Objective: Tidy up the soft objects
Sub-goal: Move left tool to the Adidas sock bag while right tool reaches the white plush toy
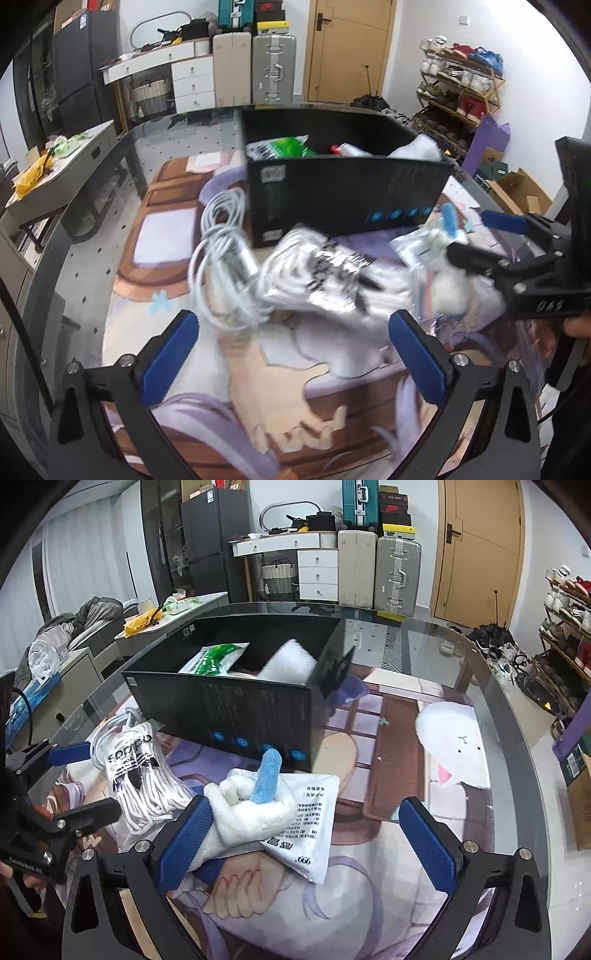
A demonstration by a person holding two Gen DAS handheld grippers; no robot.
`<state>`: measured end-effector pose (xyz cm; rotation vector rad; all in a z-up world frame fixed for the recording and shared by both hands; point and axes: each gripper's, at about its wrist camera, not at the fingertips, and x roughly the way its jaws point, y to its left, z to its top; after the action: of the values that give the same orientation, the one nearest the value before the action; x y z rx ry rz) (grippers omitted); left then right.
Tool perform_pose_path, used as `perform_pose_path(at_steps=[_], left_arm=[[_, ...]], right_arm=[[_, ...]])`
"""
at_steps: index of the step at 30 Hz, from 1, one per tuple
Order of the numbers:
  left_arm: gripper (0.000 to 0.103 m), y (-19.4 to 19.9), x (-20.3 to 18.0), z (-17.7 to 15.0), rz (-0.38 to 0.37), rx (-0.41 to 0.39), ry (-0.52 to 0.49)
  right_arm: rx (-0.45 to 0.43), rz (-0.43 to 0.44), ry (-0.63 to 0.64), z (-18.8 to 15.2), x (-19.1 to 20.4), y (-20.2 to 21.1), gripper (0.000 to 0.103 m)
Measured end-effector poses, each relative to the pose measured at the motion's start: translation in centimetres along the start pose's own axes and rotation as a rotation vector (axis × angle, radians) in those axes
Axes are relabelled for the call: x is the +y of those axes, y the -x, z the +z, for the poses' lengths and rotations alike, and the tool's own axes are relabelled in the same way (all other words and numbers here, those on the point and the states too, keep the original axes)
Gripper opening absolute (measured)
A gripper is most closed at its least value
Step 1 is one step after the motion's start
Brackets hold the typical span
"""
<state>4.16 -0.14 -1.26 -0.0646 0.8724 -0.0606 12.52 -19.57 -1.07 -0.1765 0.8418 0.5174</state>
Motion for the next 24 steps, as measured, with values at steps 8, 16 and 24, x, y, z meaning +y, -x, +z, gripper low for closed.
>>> perform_pose_path(at_steps=[8, 16, 24], left_arm=[[0.103, 0.4, 0.4, -0.2, -0.025, -0.005, 0.011], [0.103, 0.4, -0.1, 0.1, -0.033, -0.005, -0.003], [0.103, 0.5, 0.0, 0.3, -0.038, -0.007, 0.007]], right_arm=[[-0.048, -0.01, 0.03, 0.0, 0.4, 1.0, 0.099], [-0.019, 0.079, 0.067, -0.1, 2.0, 0.1, 0.072], [0.018, 0.128, 0.067, -0.3, 2.2, -0.8, 0.046]])
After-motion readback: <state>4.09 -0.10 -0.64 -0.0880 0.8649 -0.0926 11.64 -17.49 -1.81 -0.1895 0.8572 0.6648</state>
